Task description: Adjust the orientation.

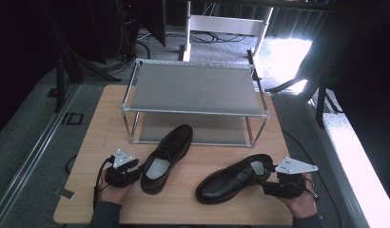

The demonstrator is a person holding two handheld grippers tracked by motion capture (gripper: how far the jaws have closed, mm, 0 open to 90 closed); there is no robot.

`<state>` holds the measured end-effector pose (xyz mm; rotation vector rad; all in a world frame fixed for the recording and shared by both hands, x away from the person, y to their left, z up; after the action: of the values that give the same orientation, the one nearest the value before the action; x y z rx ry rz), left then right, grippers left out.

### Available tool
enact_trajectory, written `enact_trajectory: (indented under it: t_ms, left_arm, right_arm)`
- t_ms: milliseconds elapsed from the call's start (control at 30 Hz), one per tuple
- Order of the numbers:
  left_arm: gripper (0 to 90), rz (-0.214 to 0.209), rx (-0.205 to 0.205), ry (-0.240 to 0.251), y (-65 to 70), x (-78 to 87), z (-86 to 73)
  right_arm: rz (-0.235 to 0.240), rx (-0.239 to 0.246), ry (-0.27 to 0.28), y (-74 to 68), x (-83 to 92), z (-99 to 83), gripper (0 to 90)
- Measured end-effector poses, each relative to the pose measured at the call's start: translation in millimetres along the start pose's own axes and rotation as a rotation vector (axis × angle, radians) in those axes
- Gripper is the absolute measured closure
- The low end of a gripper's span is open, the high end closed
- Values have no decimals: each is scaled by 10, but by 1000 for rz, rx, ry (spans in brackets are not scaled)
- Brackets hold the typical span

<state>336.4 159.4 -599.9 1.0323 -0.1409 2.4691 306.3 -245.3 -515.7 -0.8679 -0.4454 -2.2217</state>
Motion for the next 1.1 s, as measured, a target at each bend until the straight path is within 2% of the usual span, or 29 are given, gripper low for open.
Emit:
enact_trajectory:
  t_ms: [100, 133, 233, 300, 433, 500, 567, 600, 667, 700, 767, 800, 933, 967, 1000, 1033, 1067, 1100]
  left_arm:
    - [625, 1, 0, -1, -1, -1, 0]
    - [625, 1, 0, 0, -1, -1, 0]
    - [625, 1, 1, -1, -1, -1, -2]
    - [625, 1, 1, 0, 0, -1, -1]
    - [625, -5, 2, -2, 0, -8, 0]
    - [627, -5, 0, -5, 1, -22, 2]
    - [641, 3, -2, -14, 5, -45, 1]
    - [649, 7, -4, -19, 8, -55, 0]
    - [658, 11, -5, -21, 11, -65, 2]
    - [658, 11, -5, -21, 11, -65, 2]
    - [661, 8, 3, -22, 11, -66, -3]
    - [661, 8, 3, -22, 12, -66, -4]
    - [666, 7, 3, -22, 16, -66, -5]
    - [667, 7, 3, -21, 17, -66, -4]
    - [669, 6, 3, -22, 19, -66, -5]
    - [671, 5, 3, -21, 21, -67, -4]
    - [675, 5, 3, -21, 21, -67, -4]
    - [675, 5, 4, -21, 24, -67, -4]
  right_arm:
    - [47, 59, -49, -100, -56, -72, 336]
    - [48, 76, -55, -112, -84, -84, 330]
    - [73, 102, -78, -143, -181, -108, 290]
    - [78, 115, -95, -135, -255, -121, 279]
    - [101, 96, -134, -91, -406, -164, 265]
    - [172, 91, -118, -132, -431, -152, 378]
    - [173, 117, -96, -158, -424, -126, 421]
    - [176, 114, -79, -158, -410, -110, 490]
    - [249, 35, -32, -144, -355, -65, 625]
    - [249, 35, -32, -144, -355, -65, 625]
    - [330, -3, 18, -190, -310, -26, 730]
    - [343, -2, 28, -215, -299, -10, 751]
    - [324, -3, 55, -243, -286, 66, 796]
    - [275, -21, 73, -186, -290, 126, 811]
    - [247, -39, 91, -137, -290, 163, 813]
    - [228, -71, 114, -78, -288, 204, 817]
    - [228, -71, 114, -78, -288, 204, 817]
    - [213, -110, 136, -15, -286, 245, 818]
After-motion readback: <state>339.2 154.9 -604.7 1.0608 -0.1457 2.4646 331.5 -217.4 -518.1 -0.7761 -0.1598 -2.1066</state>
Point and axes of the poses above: each handheld gripper's, and its own axes: x roughly backward along the jaws, z roughly out of its top, y roughly to its right, the point moved 10 cm from there along -x, roughly forward along the jaws, and after that the axes turned 5 degrees about -y, right-handed, at the moved point
